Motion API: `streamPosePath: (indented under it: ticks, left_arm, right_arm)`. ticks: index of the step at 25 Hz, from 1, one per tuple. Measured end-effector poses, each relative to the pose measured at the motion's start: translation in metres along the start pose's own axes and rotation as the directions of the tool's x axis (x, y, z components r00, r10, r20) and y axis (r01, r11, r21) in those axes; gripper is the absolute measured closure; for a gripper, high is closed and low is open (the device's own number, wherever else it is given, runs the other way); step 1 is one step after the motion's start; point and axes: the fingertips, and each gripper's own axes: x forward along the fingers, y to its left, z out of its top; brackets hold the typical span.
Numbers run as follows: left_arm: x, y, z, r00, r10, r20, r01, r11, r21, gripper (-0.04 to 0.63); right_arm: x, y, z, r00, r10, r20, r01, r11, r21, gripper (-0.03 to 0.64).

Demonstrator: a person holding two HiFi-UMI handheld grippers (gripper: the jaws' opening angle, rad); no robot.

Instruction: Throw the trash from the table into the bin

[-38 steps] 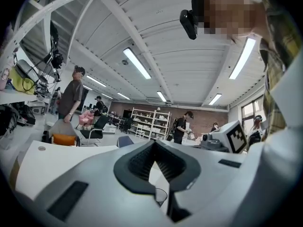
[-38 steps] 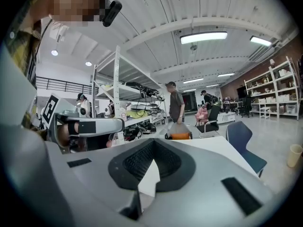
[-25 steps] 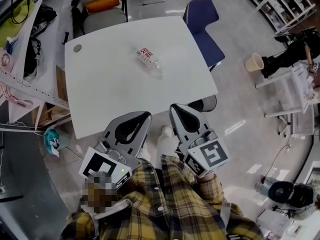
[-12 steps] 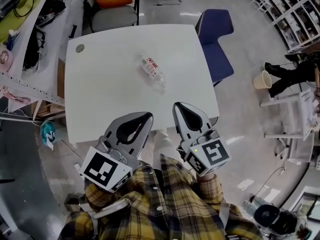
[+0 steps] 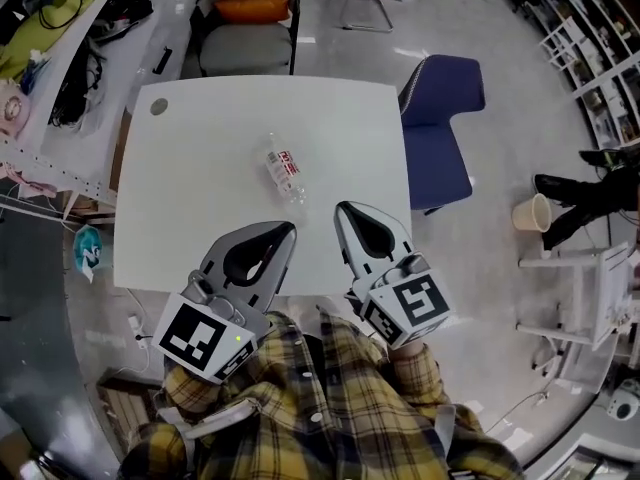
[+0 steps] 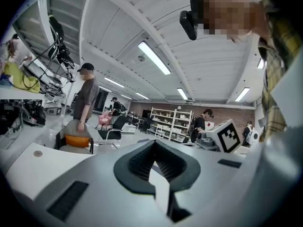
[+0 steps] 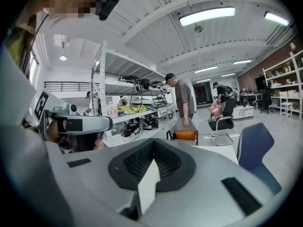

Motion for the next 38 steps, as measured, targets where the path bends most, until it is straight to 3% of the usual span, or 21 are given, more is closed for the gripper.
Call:
streamPosePath:
  ticks: [5,11,26,29,38]
  left_arm:
    - [0.017,0.004,0.000,0.995,0.098,0.014,-0.098,0.995,-0.011,0.589]
    - [0.019,0.019,-0.005,0.986,0.165,0.003,-0.165,0.986,-0.024,0.589]
    - [0.013,0.065,-0.008,0.977,0.211,-0.010,-0.211,0.974,-0.076,0.589]
    - [0.007,0.074,-0.011,0.974,0.226,-0.017,-0.227,0.970,-0.083,0.589]
    - [-0.014,0.109,-0.020,0.968,0.250,-0.037,-0.252,0.962,-0.108,0.589]
  right_arm:
    - [0.014,-0.015,0.000,0.994,0.103,-0.029,-0.104,0.994,-0.034,0.618]
    - [0.038,-0.020,-0.012,0.984,0.165,-0.066,-0.166,0.986,-0.008,0.618]
    - [0.104,-0.024,-0.049,0.965,0.197,-0.173,-0.184,0.979,0.090,0.613]
    - [0.117,-0.024,-0.067,0.955,0.204,-0.215,-0.180,0.976,0.126,0.517]
    - [0.156,-0.028,-0.129,0.912,0.168,-0.375,-0.123,0.982,0.142,0.378]
